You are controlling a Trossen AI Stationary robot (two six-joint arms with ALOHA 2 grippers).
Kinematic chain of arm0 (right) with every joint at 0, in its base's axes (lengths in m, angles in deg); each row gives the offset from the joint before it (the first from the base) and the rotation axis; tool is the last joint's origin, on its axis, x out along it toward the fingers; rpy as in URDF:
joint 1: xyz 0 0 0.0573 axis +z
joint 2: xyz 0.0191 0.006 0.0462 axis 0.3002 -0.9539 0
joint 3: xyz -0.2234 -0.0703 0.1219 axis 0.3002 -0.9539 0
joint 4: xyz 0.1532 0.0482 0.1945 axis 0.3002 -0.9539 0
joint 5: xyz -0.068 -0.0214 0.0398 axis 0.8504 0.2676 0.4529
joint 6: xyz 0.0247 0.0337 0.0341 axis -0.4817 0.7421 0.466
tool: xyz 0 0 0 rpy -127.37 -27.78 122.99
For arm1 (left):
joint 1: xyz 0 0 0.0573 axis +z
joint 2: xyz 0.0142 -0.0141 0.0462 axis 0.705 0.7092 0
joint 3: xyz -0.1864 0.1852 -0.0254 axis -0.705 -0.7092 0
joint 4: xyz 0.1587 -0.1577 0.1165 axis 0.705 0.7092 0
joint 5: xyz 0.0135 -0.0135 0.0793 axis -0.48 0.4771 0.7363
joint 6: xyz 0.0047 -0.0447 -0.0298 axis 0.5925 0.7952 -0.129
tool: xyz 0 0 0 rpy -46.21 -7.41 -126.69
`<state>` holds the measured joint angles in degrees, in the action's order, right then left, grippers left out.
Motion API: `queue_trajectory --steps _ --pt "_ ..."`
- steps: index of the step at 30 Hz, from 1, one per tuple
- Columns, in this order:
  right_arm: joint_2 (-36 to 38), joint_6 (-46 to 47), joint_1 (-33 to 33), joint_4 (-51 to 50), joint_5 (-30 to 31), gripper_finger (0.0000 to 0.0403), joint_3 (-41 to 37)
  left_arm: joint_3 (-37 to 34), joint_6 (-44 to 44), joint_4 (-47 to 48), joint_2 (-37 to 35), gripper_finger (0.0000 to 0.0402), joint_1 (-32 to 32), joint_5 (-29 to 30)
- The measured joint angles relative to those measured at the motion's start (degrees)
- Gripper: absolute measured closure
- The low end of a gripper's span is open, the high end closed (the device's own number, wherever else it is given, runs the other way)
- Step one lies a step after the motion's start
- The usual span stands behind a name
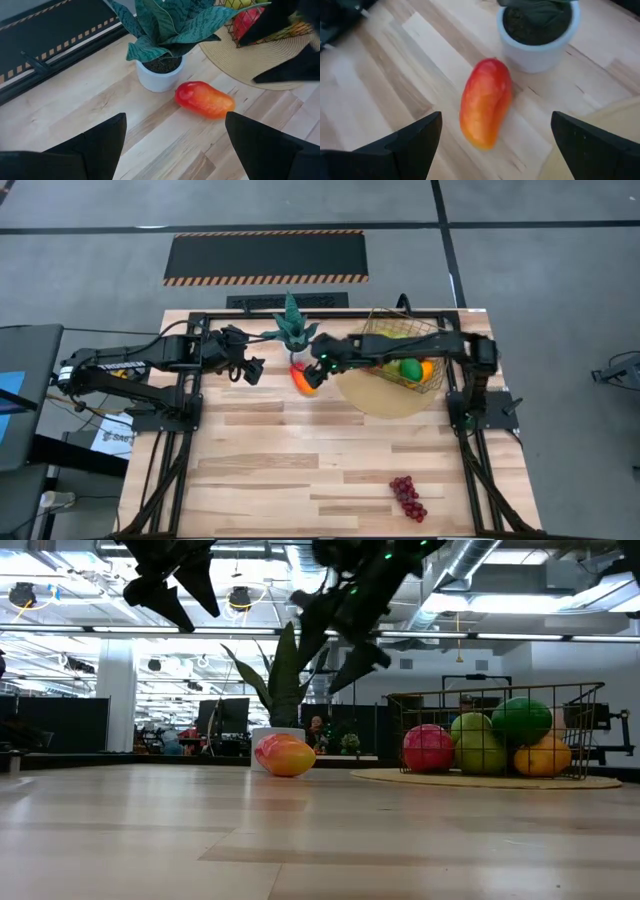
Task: Build produce basket
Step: Put the orange mango into the wire basket
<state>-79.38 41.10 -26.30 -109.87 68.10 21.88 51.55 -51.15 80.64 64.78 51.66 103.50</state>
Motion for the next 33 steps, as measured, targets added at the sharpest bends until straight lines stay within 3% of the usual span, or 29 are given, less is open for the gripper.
queue_trajectory --steps 11,26,33 --pt "-10.88 -0.06 0.20 3.92 1.22 0.0010 4.20 -0.02 0.21 0.02 0.00 0.0074 0.00 0.11" --pt "-17.37 -2.20 0.20 7.28 0.42 0.0012 4.21 -0.02 0.12 0.26 0.00 0.0074 0.00 0.16" --pt "-18.00 -2.15 0.49 6.57 0.68 0.0052 4.10 -0.02 -0.19 0.26 0.00 0.0074 0.00 0.16"
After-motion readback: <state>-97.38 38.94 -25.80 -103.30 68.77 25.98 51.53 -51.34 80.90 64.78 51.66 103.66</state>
